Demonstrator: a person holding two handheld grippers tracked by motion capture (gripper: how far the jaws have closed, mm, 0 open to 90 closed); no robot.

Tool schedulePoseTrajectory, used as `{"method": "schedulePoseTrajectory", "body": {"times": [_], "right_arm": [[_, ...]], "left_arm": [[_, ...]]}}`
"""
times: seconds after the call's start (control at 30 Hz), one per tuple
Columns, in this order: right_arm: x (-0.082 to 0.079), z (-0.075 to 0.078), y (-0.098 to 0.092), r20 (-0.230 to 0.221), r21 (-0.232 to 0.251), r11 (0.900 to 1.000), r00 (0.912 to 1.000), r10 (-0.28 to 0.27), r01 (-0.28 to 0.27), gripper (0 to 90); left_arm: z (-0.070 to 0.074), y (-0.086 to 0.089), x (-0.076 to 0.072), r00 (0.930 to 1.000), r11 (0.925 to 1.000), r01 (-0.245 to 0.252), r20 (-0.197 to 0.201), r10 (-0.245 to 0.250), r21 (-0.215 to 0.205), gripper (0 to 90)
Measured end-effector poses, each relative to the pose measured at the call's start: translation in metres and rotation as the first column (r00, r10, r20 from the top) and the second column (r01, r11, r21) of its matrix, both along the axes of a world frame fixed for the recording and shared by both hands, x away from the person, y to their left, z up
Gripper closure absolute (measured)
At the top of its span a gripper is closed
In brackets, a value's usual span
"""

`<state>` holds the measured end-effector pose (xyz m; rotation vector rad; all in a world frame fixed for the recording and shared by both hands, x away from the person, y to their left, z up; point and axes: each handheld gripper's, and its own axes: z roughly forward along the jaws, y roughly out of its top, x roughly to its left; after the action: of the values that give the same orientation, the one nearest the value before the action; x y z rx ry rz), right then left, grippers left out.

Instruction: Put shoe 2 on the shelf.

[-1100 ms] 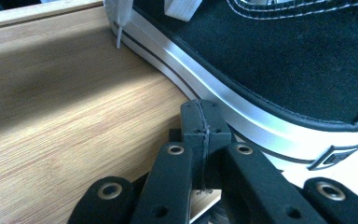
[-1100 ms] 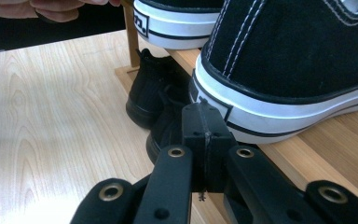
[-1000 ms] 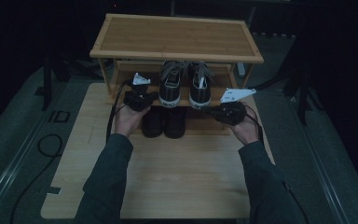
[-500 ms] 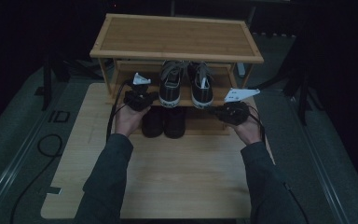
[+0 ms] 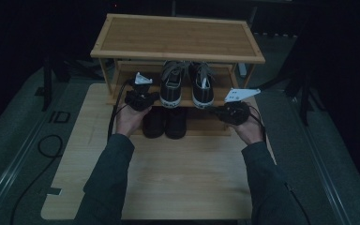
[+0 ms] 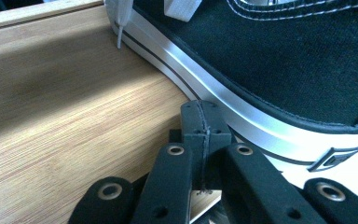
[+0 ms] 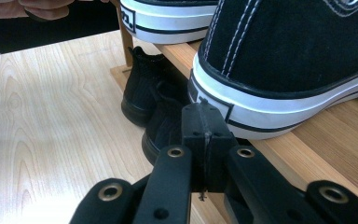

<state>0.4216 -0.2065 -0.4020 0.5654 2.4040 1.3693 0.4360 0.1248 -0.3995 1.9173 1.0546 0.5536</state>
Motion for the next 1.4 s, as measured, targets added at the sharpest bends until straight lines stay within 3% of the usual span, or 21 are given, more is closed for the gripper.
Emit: {"method": "schedulePoseTrajectory", "body": {"times": [0.2,0.47,0.6,0.7,0.83,1.07,1.4], "right_arm": [[-0.005,0.002,-0.002,0.029,-0.001,1.000,0.9995,-0.014,0.014,81.7],[-0.006,0.008,-0.021,0.047,0.047,0.996,0.9958,-0.079,0.077,88.0],[-0.005,0.005,-0.024,0.047,0.036,0.995,0.9945,-0.093,0.092,90.0],[-0.006,0.003,-0.027,0.041,0.044,0.994,0.9936,-0.105,0.103,90.0],[-0.006,0.002,-0.029,0.042,0.038,0.992,0.9915,-0.123,0.122,90.0],[0.001,-0.002,-0.021,0.041,0.031,0.985,0.9849,-0.168,0.167,90.0],[0.001,-0.004,-0.003,0.043,0.036,0.989,0.9890,-0.142,0.140,90.0]], "left_arm": [[0.001,-0.002,-0.001,1.0000,0.9999,-0.007,0.005,0.007,0.012,90.0],[0.002,-0.004,-0.001,1.0000,0.9996,-0.005,0.008,0.005,0.026,90.0],[0.003,-0.013,-0.002,0.9994,0.9991,0.033,0.012,-0.033,0.027,90.0],[0.004,-0.020,-0.001,0.9996,0.9989,0.026,0.011,-0.027,0.038,90.0],[0.002,-0.015,0.000,0.9998,0.9994,0.021,0.005,-0.021,0.027,90.0],[0.002,-0.006,0.001,0.9999,0.9991,-0.012,0.008,0.012,0.040,90.0],[0.002,-0.002,0.002,0.9999,0.9999,-0.002,-0.017,0.002,0.016,90.0]]}}
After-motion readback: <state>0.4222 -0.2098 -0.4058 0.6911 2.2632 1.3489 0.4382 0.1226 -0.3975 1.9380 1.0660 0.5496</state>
